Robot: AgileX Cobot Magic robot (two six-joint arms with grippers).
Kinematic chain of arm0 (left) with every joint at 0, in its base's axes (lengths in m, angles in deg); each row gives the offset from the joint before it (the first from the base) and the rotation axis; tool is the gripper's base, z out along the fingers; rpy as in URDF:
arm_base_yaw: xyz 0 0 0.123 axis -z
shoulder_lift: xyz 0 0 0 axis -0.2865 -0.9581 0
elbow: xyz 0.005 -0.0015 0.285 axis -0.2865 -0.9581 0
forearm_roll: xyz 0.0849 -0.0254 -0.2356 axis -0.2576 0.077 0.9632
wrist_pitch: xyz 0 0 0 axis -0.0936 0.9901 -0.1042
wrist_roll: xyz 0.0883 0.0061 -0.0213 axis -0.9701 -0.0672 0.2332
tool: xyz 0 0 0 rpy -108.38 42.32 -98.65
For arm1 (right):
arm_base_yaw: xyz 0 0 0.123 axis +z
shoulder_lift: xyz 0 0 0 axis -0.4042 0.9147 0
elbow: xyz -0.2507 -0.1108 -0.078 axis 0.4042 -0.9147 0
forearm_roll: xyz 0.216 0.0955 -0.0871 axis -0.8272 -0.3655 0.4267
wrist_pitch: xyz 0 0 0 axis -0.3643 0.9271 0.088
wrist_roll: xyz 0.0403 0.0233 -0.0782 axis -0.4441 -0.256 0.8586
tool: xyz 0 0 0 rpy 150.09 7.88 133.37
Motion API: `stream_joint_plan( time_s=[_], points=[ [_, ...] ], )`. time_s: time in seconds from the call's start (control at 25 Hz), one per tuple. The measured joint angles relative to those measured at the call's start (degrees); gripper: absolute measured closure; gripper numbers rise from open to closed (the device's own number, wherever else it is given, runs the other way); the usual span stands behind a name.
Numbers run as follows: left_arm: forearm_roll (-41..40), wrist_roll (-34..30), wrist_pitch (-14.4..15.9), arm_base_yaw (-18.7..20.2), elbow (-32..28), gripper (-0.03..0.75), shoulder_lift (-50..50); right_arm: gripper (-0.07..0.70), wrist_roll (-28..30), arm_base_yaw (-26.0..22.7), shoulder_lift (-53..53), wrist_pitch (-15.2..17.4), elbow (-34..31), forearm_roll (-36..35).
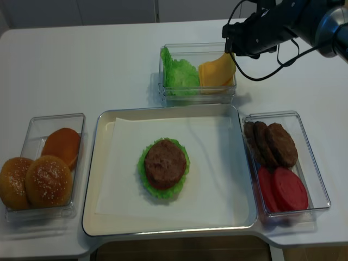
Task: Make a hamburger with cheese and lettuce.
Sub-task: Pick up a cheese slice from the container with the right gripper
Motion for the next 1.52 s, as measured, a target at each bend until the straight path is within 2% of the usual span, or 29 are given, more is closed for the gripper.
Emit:
stream_joint_plan(
  time_s=[0.2, 0.72, 0.96, 1.52],
  points=[
    [0.0, 0.0, 0.0, 0.0, 0.0, 0.358, 0.0, 0.395, 0.0, 0.0, 0.6, -0.1, 0.0, 0.0],
    [0.0, 0.0, 0.0, 0.0, 0.0, 0.358, 0.0, 0.614, 0.1, 0.0, 0.6, -0.2, 0.1, 0.0],
    [0.0, 0.0, 0.0, 0.0, 0.0, 0.358, 0.0, 0.62, 0.1, 0.0, 0.6, -0.2, 0.1, -0.1],
    [0.0, 0.0, 0.0, 0.0, 0.0, 0.358, 0.0, 0.626, 1.5, 0.0, -1.5, 2.4, 0.4, -0.2]
  ],
)
